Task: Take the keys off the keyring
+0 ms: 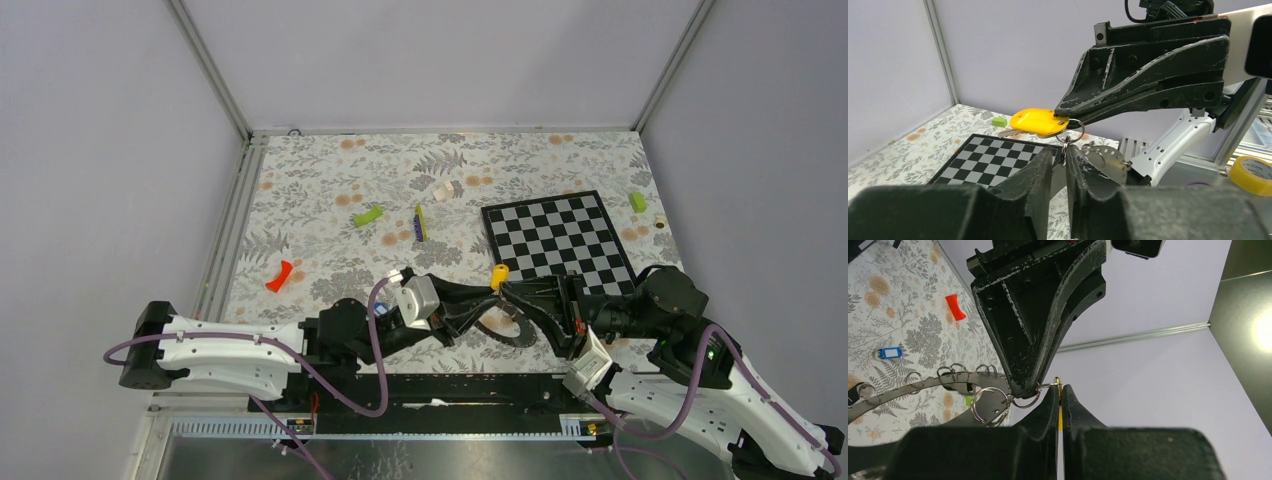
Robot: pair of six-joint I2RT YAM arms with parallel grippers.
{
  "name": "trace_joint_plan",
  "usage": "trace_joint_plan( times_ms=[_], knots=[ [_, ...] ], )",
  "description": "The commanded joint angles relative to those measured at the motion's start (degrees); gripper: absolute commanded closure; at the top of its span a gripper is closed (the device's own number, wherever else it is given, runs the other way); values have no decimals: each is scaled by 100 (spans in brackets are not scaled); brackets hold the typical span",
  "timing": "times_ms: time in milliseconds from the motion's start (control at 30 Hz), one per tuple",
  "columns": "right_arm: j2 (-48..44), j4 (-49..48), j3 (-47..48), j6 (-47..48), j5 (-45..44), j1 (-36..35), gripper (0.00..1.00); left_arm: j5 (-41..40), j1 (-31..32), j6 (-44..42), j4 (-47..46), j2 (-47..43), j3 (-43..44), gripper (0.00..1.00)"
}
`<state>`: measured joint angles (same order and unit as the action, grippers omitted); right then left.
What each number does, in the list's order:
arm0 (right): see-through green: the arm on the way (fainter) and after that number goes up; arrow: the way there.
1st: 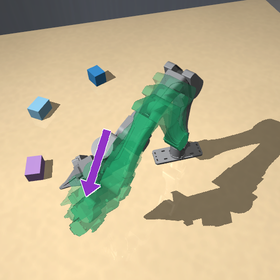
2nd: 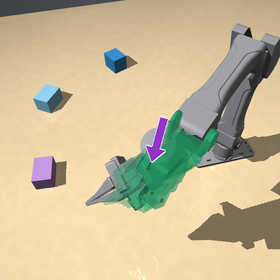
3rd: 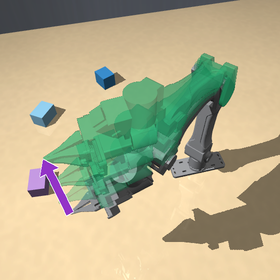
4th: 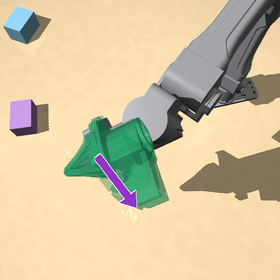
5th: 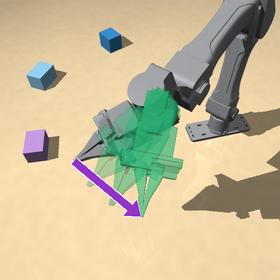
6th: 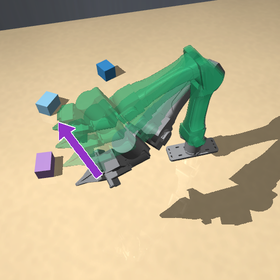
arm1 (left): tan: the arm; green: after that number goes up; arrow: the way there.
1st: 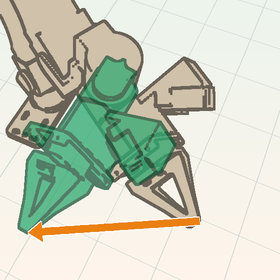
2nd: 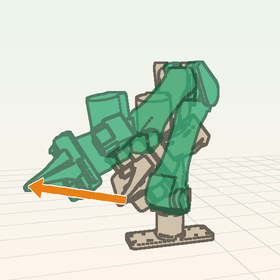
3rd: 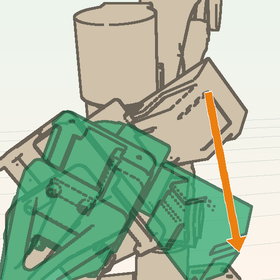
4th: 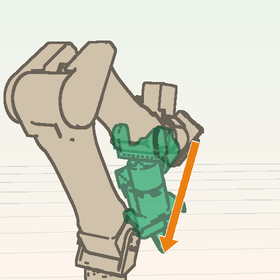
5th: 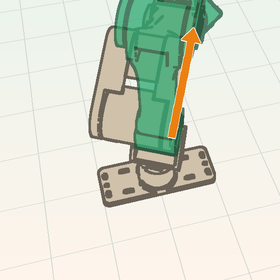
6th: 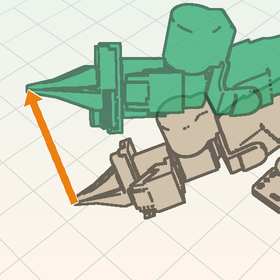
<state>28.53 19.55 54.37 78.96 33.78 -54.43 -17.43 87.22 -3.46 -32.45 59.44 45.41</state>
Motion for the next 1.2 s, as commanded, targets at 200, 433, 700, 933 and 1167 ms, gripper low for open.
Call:
trace_joint_plan(
  times_ms=[200, 433, 700, 933, 1167],
  knots=[
    [-249, -617, -63, -153, 142, -6, 100, 141, -30, 247, -48, -88, 209, 100],
    [-488, -784, -246, -296, -76, -6, 100, 123, -30, 329, 206, -493, 36, 100],
    [-716, -1045, -721, -620, -144, -6, 100, 310, -30, 265, 1347, -823, 306, 100],
    [-944, -1242, -1027, -1187, 98, 1, 100, 866, -30, -148, 3046, -815, 1097, 100],
    [-979, -986, -1068, -2119, 898, -6, 100, 1171, -30, -945, 3236, -1140, 1112, 100]
  ],
)
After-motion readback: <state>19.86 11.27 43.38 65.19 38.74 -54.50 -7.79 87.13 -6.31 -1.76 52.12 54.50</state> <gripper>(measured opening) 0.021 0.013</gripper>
